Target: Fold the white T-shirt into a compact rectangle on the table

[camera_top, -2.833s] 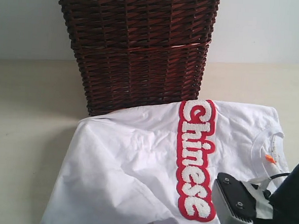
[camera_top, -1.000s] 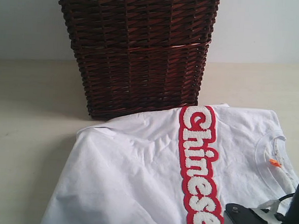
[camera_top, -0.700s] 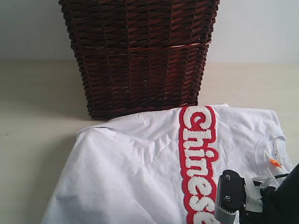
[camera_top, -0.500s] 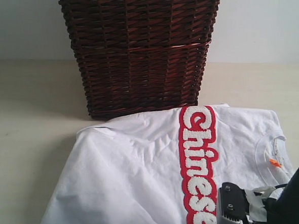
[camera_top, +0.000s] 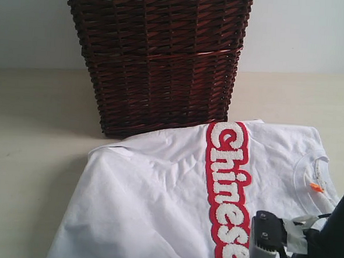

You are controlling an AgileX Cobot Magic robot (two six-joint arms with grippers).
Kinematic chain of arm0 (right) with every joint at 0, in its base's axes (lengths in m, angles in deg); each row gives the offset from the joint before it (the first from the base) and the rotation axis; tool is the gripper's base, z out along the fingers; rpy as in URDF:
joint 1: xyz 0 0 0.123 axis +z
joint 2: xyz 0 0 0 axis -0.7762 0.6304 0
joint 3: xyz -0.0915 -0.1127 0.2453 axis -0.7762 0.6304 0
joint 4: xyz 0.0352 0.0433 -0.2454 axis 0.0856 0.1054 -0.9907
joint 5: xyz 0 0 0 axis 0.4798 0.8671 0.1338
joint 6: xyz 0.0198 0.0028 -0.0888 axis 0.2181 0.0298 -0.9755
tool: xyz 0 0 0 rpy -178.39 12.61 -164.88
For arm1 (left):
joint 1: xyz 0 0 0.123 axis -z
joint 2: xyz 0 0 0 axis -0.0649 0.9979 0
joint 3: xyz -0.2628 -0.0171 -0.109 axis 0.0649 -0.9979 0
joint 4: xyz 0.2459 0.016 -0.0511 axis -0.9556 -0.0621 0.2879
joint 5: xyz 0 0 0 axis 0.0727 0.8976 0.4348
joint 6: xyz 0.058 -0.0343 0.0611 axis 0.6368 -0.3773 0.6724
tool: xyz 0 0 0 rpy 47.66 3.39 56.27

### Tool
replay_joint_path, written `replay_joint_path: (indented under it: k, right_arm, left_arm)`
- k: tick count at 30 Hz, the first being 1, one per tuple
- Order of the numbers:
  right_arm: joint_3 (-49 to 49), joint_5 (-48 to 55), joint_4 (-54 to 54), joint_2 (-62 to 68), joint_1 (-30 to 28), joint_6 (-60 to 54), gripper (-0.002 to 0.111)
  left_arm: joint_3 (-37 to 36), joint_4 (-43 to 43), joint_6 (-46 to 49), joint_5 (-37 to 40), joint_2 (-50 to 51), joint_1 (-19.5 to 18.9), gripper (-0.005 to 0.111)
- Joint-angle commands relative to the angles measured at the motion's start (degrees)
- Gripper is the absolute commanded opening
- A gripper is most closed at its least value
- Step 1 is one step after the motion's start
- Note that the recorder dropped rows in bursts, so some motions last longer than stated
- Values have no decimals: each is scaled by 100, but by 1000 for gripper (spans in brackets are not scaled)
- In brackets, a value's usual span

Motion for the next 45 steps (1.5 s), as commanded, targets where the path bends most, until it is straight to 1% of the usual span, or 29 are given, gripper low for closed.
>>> replay_joint_path:
  k: [1,3,7,13,22,25,28,31,33,35,38,40,41,42,43,45]
  right_arm:
    - [16,-1187,-248,90,12,589,0]
    - [16,-1066,-429,248,12,711,0]
    - [16,-482,-586,418,12,749,0]
    - [16,325,-616,393,12,243,0]
    - [16,291,-551,393,35,96,0]
    - [16,434,-630,393,335,72,0]
    - [16,543,-618,270,901,-160,0]
    - [16,358,-619,25,1411,-21,0]
    - [16,253,-617,-103,1584,231,0]
    - [16,185,-617,-176,1610,359,0]
    - [16,-193,-756,-273,1610,404,0]
    - [16,-802,-914,-397,1610,580,0]
    - [16,-1739,-1264,-526,1610,942,0]
    - [16,-2286,-1561,-582,1573,1329,0]
    - [16,-3273,-2147,-608,1393,2249,0]
    - [16,-4252,-2798,-447,1041,3227,0]
  left_arm:
    - [-18,13,-4,-24,-37,6,2]
    - [-18,13,-4,-24,-37,6,2]
    - [-18,13,-4,-24,-37,6,2]
    - [-18,13,-4,-24,-37,6,2]
    - [-18,13,-4,-24,-37,6,2]
    - [-18,13,-4,-24,-37,6,2]
    - [-18,13,-4,-24,-37,6,2]
    - [-18,13,-4,-24,-37,6,2]
    - [-18,13,-4,-24,-37,6,2]
    - [-18,13,-4,-24,-37,6,2]
    - [-18,13,-4,-24,-37,6,2]
    - [-18,13,-4,-24,-37,6,2]
    - [-18,13,-4,-24,-37,6,2]
    - [-18,13,-4,-24,-37,6,2]
    - [-18,13,-4,-24,-37,6,2]
    - [-18,13,-4,-24,-37,6,2]
